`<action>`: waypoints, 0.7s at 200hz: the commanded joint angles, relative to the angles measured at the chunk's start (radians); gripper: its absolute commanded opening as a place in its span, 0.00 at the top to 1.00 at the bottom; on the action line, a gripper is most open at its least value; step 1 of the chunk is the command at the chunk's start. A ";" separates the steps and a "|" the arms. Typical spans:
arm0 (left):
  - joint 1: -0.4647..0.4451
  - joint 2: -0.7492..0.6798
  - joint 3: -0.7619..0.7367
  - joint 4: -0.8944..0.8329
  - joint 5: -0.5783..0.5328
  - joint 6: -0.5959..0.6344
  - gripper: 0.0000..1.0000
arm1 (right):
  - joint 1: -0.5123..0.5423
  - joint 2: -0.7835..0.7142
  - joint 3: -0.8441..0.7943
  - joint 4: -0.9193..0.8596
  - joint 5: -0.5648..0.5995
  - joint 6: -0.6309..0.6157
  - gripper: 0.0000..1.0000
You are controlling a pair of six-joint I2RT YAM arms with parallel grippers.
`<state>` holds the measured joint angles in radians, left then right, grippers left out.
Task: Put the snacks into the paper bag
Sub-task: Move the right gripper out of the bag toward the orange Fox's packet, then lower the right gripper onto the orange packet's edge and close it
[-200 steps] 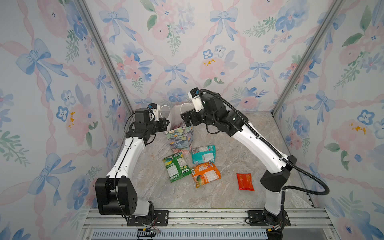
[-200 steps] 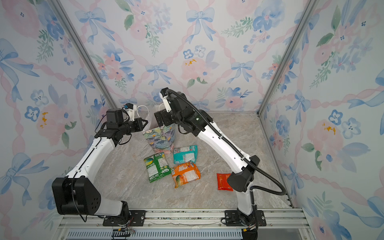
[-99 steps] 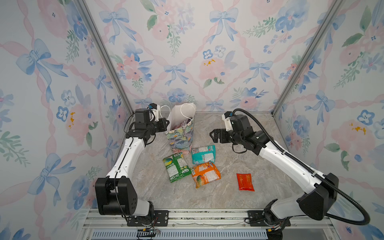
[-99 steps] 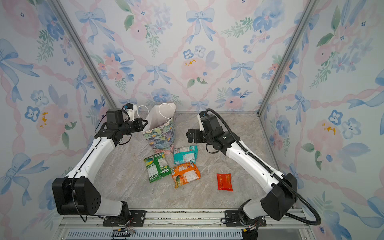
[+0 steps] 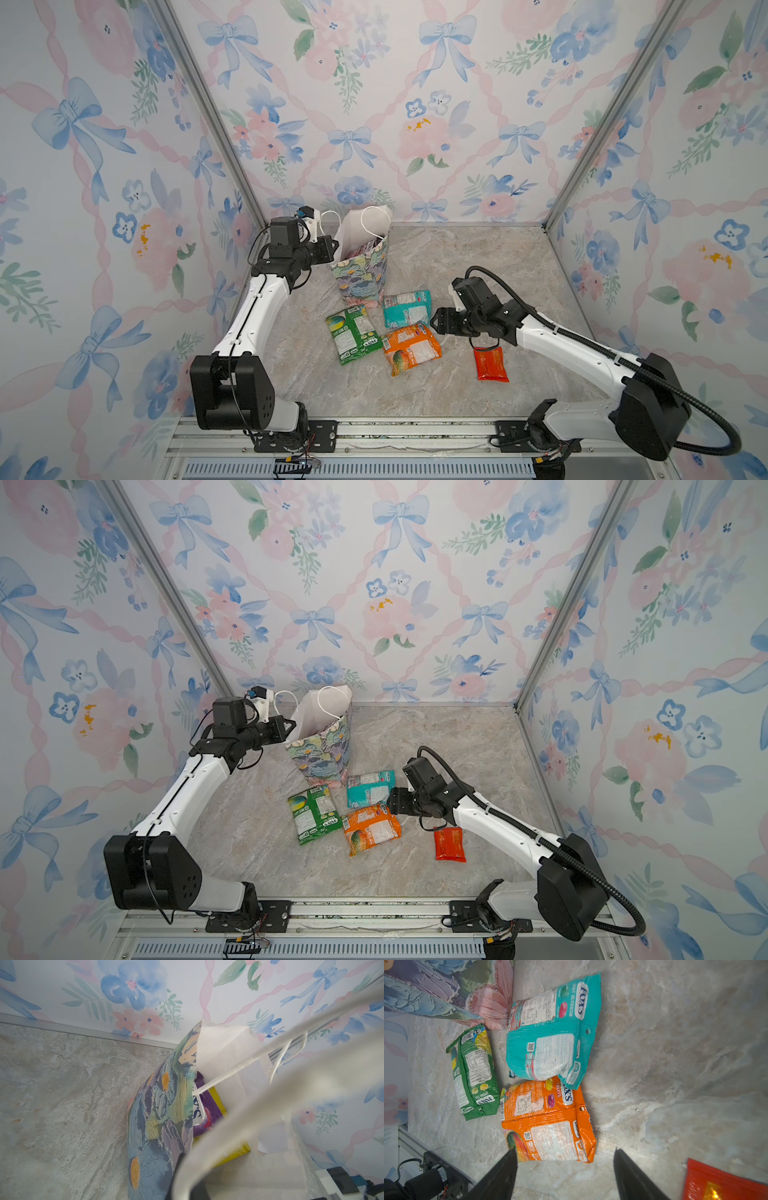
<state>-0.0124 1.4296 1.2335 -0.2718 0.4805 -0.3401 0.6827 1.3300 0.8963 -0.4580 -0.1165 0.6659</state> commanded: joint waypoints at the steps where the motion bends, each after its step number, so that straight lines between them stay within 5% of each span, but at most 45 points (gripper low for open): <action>1: 0.006 -0.021 0.000 0.013 0.015 0.021 1.00 | 0.009 0.016 -0.057 0.073 -0.051 0.035 0.30; 140: 0.006 -0.019 0.000 0.014 0.017 0.019 1.00 | 0.086 0.240 -0.079 0.135 -0.017 0.011 0.30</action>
<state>-0.0124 1.4296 1.2335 -0.2718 0.4805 -0.3401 0.7486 1.5448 0.8261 -0.3237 -0.1642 0.6888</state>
